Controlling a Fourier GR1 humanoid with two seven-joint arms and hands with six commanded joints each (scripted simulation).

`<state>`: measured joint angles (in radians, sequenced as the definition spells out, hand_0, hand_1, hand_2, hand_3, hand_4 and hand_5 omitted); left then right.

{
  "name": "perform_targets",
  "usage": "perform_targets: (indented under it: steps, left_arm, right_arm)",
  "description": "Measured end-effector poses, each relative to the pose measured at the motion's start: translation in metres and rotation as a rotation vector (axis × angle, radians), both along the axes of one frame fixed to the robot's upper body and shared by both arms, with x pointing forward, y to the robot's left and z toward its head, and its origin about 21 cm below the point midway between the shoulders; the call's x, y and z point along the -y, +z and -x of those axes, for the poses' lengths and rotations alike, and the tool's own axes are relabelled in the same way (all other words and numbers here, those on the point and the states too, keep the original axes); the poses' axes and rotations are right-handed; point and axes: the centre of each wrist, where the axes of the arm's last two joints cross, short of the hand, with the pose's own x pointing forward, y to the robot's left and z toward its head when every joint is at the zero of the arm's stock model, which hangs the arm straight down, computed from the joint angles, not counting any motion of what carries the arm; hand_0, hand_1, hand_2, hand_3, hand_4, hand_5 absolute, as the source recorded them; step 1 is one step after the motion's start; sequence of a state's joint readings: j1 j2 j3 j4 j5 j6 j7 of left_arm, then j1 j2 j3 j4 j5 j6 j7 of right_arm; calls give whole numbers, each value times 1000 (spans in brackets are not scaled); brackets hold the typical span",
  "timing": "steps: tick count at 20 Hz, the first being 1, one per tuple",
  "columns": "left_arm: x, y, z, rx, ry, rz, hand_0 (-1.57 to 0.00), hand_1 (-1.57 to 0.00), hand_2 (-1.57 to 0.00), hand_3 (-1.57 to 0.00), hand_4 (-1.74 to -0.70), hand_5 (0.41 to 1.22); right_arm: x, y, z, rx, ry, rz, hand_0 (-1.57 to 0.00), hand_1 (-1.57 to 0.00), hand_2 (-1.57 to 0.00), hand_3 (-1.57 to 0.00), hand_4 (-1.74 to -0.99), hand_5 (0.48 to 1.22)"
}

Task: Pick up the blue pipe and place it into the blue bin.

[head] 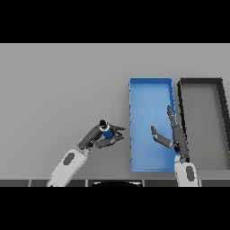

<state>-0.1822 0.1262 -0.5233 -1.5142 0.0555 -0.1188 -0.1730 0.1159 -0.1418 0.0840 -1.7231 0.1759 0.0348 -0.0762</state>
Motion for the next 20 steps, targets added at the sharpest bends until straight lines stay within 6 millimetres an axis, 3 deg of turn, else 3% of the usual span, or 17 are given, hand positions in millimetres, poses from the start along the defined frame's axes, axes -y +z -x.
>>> perform_targets:
  steps: [5,10,17,20]
  left_arm:
    - [15,32,1,57,-87,15,-1562,-1563,-1564,-1564,-1467,1218]
    - [17,33,3,44,-83,-27,-1568,-1569,-1569,-1569,-1466,1220]
    - [14,31,1,49,-93,-33,-1570,-1570,-1571,-1571,-1467,1220]
    - [18,33,3,49,-107,-32,-1571,-1571,-1571,-1571,-1467,1221]
  right_arm:
    - [3,-4,1,-9,-1,26,1,1,1,1,-1161,644]
    - [5,-1,2,23,-8,34,1,1,1,1,-1141,643]
    - [3,8,35,53,-96,93,1,1,-20,1,-1187,642]
    - [-3,24,30,101,15,-66,1,-22,-89,-1,-1202,624]
